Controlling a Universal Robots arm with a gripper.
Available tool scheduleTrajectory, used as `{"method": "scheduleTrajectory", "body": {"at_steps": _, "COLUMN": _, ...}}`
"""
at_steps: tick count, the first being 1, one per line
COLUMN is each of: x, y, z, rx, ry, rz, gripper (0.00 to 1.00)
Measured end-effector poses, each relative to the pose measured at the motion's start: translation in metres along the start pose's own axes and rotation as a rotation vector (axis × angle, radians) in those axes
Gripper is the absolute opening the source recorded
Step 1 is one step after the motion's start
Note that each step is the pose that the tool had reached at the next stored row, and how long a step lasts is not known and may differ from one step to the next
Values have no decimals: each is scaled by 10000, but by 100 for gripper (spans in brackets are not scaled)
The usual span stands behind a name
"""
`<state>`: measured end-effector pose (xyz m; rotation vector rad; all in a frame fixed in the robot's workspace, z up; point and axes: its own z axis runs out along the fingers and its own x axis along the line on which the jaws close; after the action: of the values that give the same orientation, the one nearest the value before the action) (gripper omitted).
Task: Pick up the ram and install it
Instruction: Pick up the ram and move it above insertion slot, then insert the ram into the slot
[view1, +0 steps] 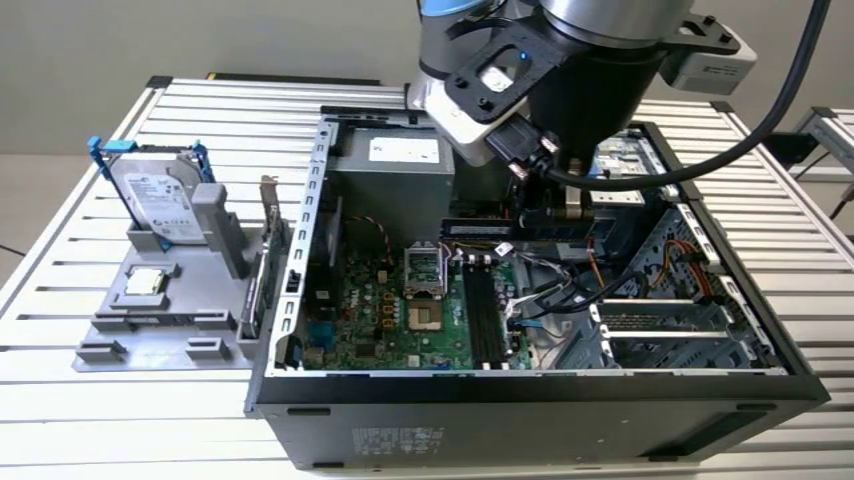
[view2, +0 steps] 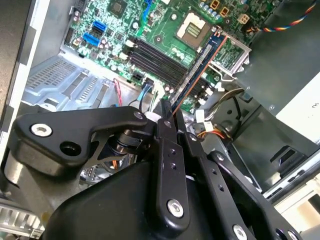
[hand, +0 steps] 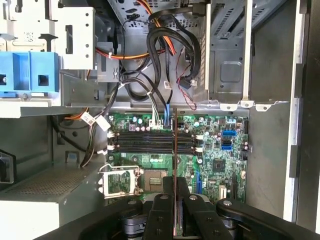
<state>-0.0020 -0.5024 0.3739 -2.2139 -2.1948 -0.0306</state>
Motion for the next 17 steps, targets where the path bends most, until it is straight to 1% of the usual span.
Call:
{"method": "scheduleTrajectory", "body": {"at_steps": 3, "x": 0, "y": 22, "z": 0, "rx": 0, "ry": 0, "rz": 1, "gripper": 0}}
{"method": "scheduleTrajectory", "body": {"at_steps": 11, "x": 1, "y": 108, "z": 1, "rx": 0, "ry": 1, "rz": 2, "gripper": 0}}
{"method": "scheduleTrajectory", "body": {"at_steps": 17, "x": 1, "y": 117, "z": 0, "rx": 0, "ry": -1, "rz": 10, "gripper": 0}}
